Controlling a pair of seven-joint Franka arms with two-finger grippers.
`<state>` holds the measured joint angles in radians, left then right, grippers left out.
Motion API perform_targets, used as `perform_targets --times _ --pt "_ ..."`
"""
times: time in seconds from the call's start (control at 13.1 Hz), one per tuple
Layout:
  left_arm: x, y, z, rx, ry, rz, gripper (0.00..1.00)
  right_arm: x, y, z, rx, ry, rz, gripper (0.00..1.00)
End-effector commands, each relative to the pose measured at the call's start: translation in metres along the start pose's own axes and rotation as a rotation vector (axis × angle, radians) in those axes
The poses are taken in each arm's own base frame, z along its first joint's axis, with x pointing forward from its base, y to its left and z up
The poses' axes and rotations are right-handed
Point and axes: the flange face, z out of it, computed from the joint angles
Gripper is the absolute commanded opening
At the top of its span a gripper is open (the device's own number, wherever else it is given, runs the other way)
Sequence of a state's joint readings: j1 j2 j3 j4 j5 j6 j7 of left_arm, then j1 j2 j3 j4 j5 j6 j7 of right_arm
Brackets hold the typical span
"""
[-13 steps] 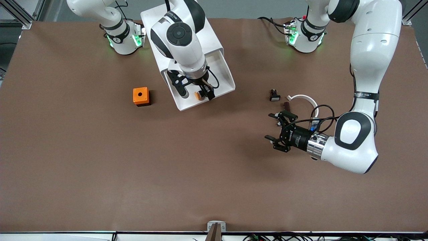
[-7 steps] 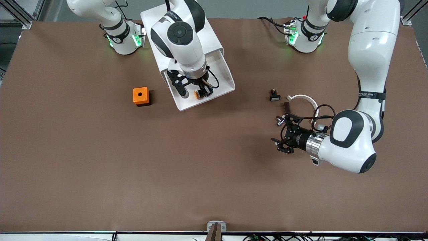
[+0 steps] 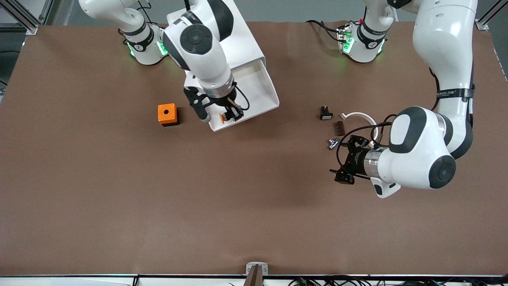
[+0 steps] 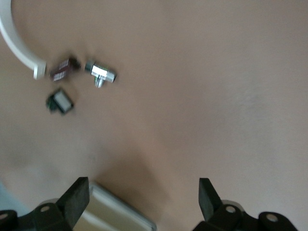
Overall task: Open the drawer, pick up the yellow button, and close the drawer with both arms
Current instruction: 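Grasp the orange-capped button in the drawer with the right gripper, then lift the orange-capped button out of the drawer with the right gripper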
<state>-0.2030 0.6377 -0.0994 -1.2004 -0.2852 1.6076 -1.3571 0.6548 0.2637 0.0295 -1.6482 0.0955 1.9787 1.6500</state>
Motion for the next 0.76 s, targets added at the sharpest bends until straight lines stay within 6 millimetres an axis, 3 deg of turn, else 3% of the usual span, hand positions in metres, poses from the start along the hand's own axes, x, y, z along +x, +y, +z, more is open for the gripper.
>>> perform_targets --times 0.0,0.31,0.53,0.69 --pt "-0.026 -0.002 -0.012 -0.013 0.108 0.259 1.00 0.058 -0.002 -0.049 -0.011 -0.004 -0.078 0.00" --pt "-0.056 0.007 -0.015 -0.064 0.169 0.547 1.00 0.150 0.012 -0.087 -0.058 -0.015 -0.229 0.00" --pt "-0.079 0.007 -0.013 -0.026 0.250 0.692 1.00 0.221 0.027 -0.093 -0.065 -0.027 -0.326 0.00" --pt "-0.112 0.007 -0.003 -0.015 0.248 0.743 1.00 0.276 0.043 -0.097 -0.055 -0.033 -0.404 0.01"
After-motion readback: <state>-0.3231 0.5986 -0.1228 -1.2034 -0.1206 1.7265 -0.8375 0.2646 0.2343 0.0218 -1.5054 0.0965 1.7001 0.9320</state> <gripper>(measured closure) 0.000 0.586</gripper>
